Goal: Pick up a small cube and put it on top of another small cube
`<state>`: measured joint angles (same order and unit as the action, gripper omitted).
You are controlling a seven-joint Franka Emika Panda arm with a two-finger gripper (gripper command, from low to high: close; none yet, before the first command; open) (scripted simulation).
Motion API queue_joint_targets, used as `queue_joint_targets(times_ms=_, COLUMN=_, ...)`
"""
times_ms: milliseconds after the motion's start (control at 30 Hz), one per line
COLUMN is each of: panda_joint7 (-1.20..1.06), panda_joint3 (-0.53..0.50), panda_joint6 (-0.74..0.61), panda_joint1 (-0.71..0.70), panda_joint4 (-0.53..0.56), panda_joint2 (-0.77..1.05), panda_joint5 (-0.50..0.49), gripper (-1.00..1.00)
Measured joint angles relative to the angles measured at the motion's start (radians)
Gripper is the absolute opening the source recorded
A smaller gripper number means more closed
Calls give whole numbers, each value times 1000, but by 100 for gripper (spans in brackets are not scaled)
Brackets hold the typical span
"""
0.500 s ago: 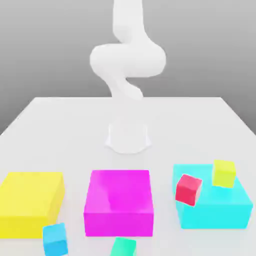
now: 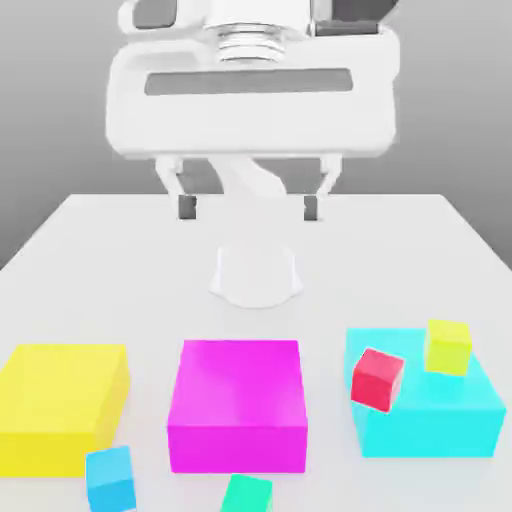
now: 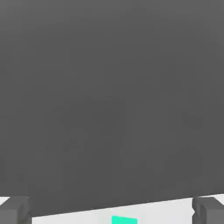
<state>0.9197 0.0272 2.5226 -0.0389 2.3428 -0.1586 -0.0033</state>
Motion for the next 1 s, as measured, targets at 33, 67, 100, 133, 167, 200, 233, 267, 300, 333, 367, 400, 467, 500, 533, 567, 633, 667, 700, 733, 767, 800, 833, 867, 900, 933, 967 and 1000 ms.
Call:
queue_joint_targets(times_ms=33, panda_joint7=8, panda_joint3=1, panda_joint6=13, panda_joint1=-1, panda_joint4=2, panda_joint2=36, panda_joint5=-1, gripper=0)
queue_joint_targets(times_ms=67, panda_joint7=15, panda_joint3=0, panda_joint6=25, panda_joint1=-2, panda_joint4=5, panda_joint2=73, panda_joint5=-3, gripper=0)
queue_joint_targets(times_ms=100, panda_joint7=23, panda_joint3=0, panda_joint6=38, panda_joint1=-3, panda_joint4=7, panda_joint2=109, panda_joint5=-4, gripper=0)
queue_joint_targets(times_ms=133, panda_joint7=31, panda_joint3=0, panda_joint6=50, panda_joint1=-4, panda_joint4=10, panda_joint2=145, panda_joint5=-5, gripper=0)
queue_joint_targets(times_ms=167, panda_joint7=38, panda_joint3=0, panda_joint6=63, panda_joint1=-4, panda_joint4=12, panda_joint2=181, panda_joint5=-7, gripper=0)
queue_joint_targets(times_ms=200, panda_joint7=46, panda_joint3=-1, panda_joint6=76, panda_joint1=-4, panda_joint4=15, panda_joint2=218, panda_joint5=-8, gripper=0)
queue_joint_targets(times_ms=233, panda_joint7=53, panda_joint3=0, panda_joint6=88, panda_joint1=-5, panda_joint4=17, panda_joint2=254, panda_joint5=-9, gripper=0)
queue_joint_targets(times_ms=267, panda_joint7=60, panda_joint3=-1, panda_joint6=100, panda_joint1=-4, panda_joint4=19, panda_joint2=290, panda_joint5=-10, gripper=0)
queue_joint_targets(times_ms=300, panda_joint7=67, panda_joint3=-2, panda_joint6=113, panda_joint1=-4, panda_joint4=22, panda_joint2=326, panda_joint5=-10, gripper=0)
queue_joint_targets(times_ms=333, panda_joint7=73, panda_joint3=-5, panda_joint6=126, panda_joint1=-1, panda_joint4=24, panda_joint2=363, panda_joint5=-10, gripper=0)
queue_joint_targets(times_ms=367, panda_joint7=80, panda_joint3=-7, panda_joint6=138, panda_joint1=0, panda_joint4=27, panda_joint2=399, panda_joint5=-9, gripper=0)
queue_joint_targets(times_ms=400, panda_joint7=86, panda_joint3=-9, panda_joint6=151, panda_joint1=1, panda_joint4=29, panda_joint2=435, panda_joint5=-9, gripper=0)
queue_joint_targets(times_ms=467, panda_joint7=92, panda_joint3=-11, panda_joint6=197, panda_joint1=3, panda_joint4=21, panda_joint2=508, panda_joint5=-10, gripper=0)
queue_joint_targets(times_ms=500, panda_joint7=94, panda_joint3=-13, panda_joint6=223, panda_joint1=4, panda_joint4=15, panda_joint2=544, panda_joint5=-11, gripper=0)
queue_joint_targets(times_ms=533, panda_joint7=95, panda_joint3=-14, panda_joint6=251, panda_joint1=5, panda_joint4=8, panda_joint2=580, panda_joint5=-12, gripper=0)
queue_joint_targets(times_ms=567, panda_joint7=96, panda_joint3=-15, panda_joint6=279, panda_joint1=6, panda_joint4=1, panda_joint2=617, panda_joint5=-13, gripper=0)
queue_joint_targets(times_ms=633, panda_joint7=96, panda_joint3=-16, panda_joint6=295, panda_joint1=6, panda_joint4=-4, panda_joint2=637, panda_joint5=-13, gripper=-100)
queue_joint_targets(times_ms=667, panda_joint7=96, panda_joint3=-16, panda_joint6=296, panda_joint1=6, panda_joint4=-4, panda_joint2=637, panda_joint5=-14, gripper=-100)
queue_joint_targets(times_ms=700, panda_joint7=97, panda_joint3=-15, panda_joint6=296, panda_joint1=6, panda_joint4=-4, panda_joint2=637, panda_joint5=-14, gripper=-100)
queue_joint_targets(times_ms=733, panda_joint7=97, panda_joint3=-15, panda_joint6=296, panda_joint1=6, panda_joint4=-4, panda_joint2=637, panda_joint5=-14, gripper=-100)
queue_joint_targets(times_ms=767, panda_joint7=97, panda_joint3=-15, panda_joint6=296, panda_joint1=6, panda_joint4=-4, panda_joint2=637, panda_joint5=-14, gripper=-100)
queue_joint_targets(times_ms=800, panda_joint7=97, panda_joint3=-16, panda_joint6=304, panda_joint1=7, panda_joint4=-6, panda_joint2=647, panda_joint5=-14, gripper=-100)
queue_joint_targets(times_ms=833, panda_joint7=97, panda_joint3=-15, panda_joint6=294, panda_joint1=6, panda_joint4=-3, panda_joint2=634, panda_joint5=-14, gripper=-100)
queue_joint_targets(times_ms=867, panda_joint7=96, panda_joint3=-14, panda_joint6=274, panda_joint1=6, panda_joint4=2, panda_joint2=610, panda_joint5=-13, gripper=-100)
queue_joint_targets(times_ms=900, panda_joint7=96, panda_joint3=-13, panda_joint6=250, panda_joint1=5, panda_joint4=9, panda_joint2=579, panda_joint5=-12, gripper=-100)
queue_joint_targets(times_ms=933, panda_joint7=95, panda_joint3=-11, panda_joint6=224, panda_joint1=3, panda_joint4=16, panda_joint2=546, panda_joint5=-12, gripper=-100)
queue_joint_targets(times_ms=967, panda_joint7=94, panda_joint3=-10, panda_joint6=196, panda_joint1=2, panda_joint4=23, panda_joint2=511, panda_joint5=-11, gripper=-100)
queue_joint_targets(times_ms=1000, panda_joint7=84, panda_joint3=-10, panda_joint6=176, panda_joint1=-3, panda_joint4=28, panda_joint2=485, panda_joint5=-12, gripper=-100)
